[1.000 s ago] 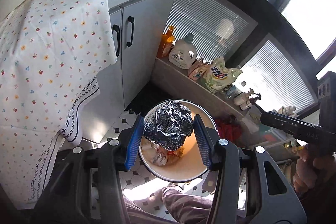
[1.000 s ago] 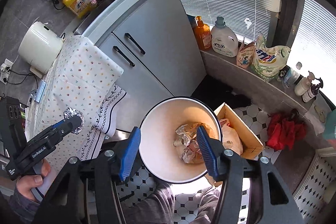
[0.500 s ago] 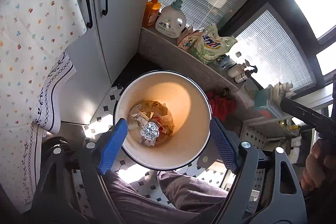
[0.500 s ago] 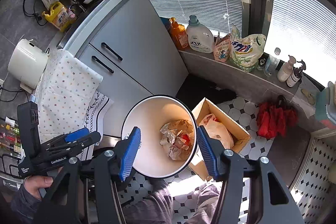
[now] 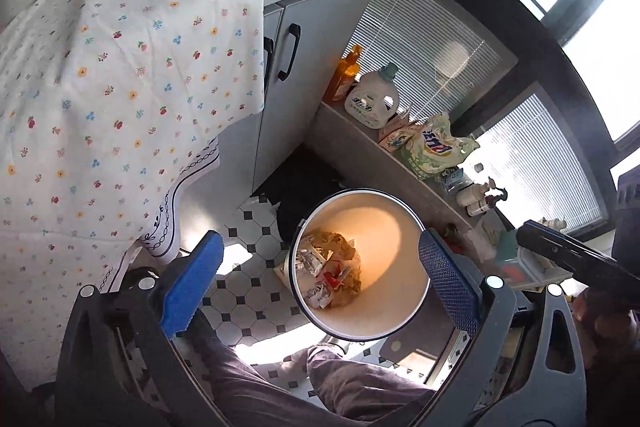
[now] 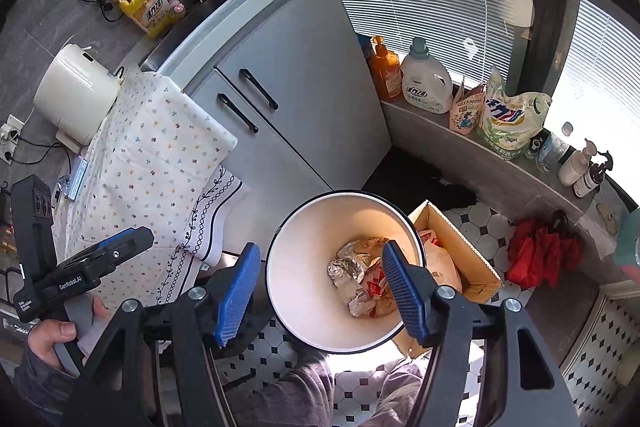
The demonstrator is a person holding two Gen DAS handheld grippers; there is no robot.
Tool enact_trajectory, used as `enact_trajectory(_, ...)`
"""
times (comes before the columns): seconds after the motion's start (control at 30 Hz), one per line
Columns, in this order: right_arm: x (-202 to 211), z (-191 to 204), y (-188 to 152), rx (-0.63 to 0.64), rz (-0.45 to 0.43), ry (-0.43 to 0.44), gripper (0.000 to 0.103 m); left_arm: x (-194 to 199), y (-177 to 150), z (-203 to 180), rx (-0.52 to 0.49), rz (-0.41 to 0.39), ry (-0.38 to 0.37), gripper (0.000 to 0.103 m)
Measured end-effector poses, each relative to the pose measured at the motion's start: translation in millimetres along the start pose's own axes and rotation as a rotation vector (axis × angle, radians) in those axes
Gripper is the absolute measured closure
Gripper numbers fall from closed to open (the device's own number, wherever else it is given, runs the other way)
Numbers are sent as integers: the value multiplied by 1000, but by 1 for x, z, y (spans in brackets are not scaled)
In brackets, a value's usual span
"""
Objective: Collect trash
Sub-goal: 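Bring both tools back over the counter toward the box and wrapper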
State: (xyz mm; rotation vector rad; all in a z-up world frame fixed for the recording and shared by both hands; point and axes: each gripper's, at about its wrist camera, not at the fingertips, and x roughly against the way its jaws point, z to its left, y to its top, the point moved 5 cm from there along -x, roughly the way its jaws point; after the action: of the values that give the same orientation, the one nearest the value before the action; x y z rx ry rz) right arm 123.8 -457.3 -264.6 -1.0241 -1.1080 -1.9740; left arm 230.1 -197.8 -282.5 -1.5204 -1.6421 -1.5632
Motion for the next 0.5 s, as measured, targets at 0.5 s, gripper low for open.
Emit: enact_trajectory(0.5,-23,133,26,199,-22,85,17,103,23,122,188,-226,105,6)
